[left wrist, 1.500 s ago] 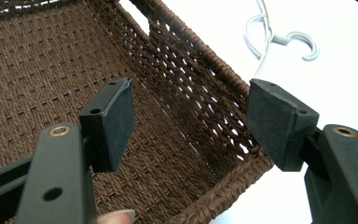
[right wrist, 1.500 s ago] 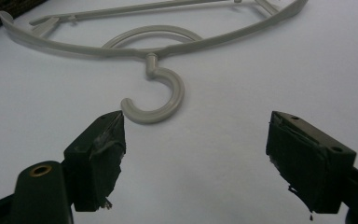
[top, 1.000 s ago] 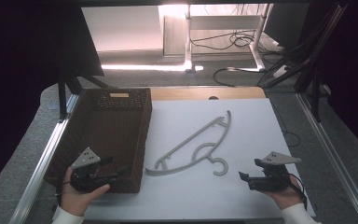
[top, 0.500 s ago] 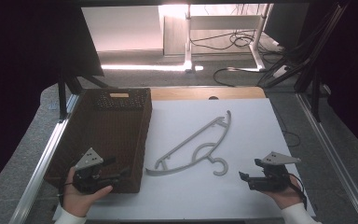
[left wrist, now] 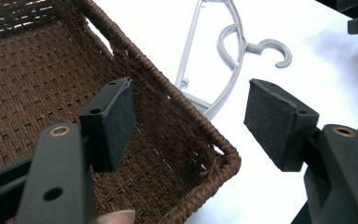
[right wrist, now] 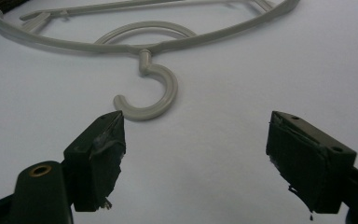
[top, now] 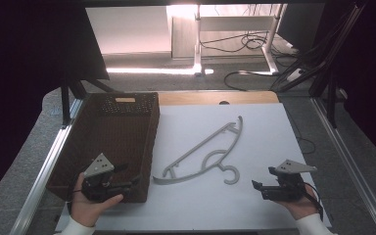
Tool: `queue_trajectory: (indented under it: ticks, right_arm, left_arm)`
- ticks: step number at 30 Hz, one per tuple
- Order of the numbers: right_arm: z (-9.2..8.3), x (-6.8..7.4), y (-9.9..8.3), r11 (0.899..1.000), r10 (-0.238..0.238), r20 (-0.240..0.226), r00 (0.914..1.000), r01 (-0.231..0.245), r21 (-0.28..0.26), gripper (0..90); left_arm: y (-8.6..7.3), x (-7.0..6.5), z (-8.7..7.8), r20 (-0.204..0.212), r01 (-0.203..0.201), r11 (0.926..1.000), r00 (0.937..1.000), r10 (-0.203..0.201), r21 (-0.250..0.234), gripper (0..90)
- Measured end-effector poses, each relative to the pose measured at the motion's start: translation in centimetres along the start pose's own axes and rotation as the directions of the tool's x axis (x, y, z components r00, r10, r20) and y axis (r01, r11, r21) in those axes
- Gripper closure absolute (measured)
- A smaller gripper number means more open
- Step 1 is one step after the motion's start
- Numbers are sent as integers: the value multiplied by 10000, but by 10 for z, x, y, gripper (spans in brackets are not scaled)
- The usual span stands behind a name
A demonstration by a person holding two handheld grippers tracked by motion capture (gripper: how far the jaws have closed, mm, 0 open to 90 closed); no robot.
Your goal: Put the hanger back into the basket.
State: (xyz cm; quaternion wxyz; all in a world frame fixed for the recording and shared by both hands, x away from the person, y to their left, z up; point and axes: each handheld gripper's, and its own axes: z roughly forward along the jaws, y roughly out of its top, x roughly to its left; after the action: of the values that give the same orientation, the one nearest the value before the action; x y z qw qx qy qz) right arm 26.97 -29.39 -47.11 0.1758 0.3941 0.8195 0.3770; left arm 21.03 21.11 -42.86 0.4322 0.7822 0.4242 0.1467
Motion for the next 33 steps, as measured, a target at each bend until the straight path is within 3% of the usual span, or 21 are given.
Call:
queue_trajectory:
  ticks: [14,33]
  right_arm:
    - [1,0,-1,10000,-18,16,10000,18,36,203]
    - [4,-1,-1,10000,-39,-54,10000,40,69,209]
  left_arm:
    - [3,-1,3,94,49,10000,9999,-49,4,337]
    - [23,-14,24,512,-393,9990,9980,382,218,342]
